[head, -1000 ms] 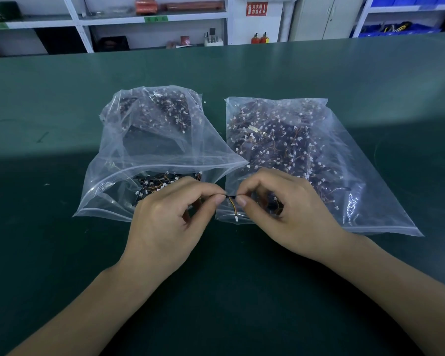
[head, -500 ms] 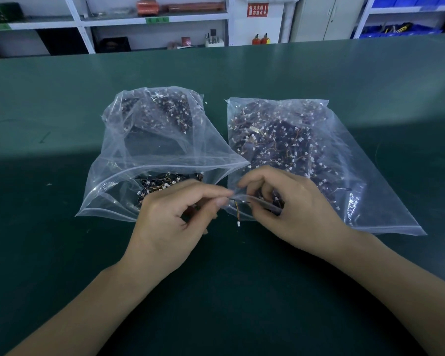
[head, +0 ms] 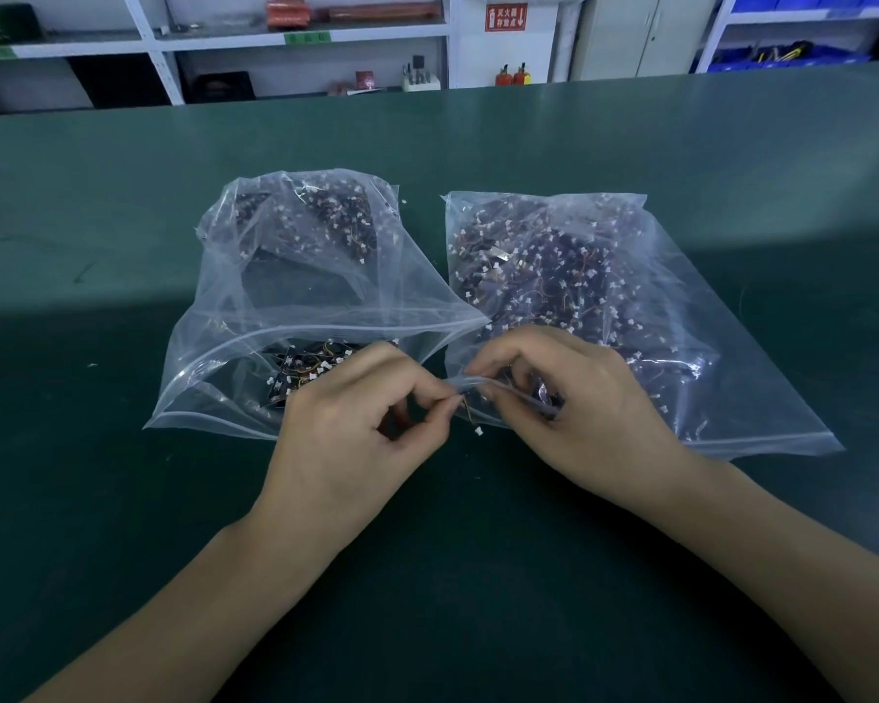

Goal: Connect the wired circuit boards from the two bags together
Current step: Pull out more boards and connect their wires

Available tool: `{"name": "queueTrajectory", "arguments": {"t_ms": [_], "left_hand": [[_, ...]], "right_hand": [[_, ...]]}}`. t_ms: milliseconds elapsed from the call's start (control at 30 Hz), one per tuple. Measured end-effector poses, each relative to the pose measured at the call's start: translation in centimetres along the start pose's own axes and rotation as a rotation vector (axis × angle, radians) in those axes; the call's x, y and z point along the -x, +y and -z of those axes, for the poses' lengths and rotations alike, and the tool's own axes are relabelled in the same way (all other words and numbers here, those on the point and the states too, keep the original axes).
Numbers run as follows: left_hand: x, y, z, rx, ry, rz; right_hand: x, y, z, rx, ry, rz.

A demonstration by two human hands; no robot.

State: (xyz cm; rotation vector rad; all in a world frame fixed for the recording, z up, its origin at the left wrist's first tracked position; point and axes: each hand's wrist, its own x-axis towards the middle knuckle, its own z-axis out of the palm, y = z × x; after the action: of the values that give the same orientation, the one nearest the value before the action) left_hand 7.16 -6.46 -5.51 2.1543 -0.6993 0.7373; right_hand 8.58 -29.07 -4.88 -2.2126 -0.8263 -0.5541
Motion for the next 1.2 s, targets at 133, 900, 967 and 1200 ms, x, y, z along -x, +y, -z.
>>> {"name": "queueTrajectory", "arguments": {"t_ms": [133, 900, 967, 1200], "left_hand": [[0.0, 0.2, -0.3, 0.014, 0.011, 0.062], [0.5, 1.4, -0.7, -0.620, -0.242, -0.187], [0.5, 1.3, -0.6, -0.625, -0.242, -0.171], [0.8, 0.6, 0.5, -0.344, -0.181, -0.130]], "right_hand": [[0.0, -0.2, 0.0, 0.000, -0.005, 0.009], [0.2, -0.2, -0.5, 0.018, -0.049, 0.015], [0.2, -0.2, -0.5, 0.017, -0.052, 0.012], [0.2, -0.1, -0.5, 0.001, -0.084, -0.014]]}}
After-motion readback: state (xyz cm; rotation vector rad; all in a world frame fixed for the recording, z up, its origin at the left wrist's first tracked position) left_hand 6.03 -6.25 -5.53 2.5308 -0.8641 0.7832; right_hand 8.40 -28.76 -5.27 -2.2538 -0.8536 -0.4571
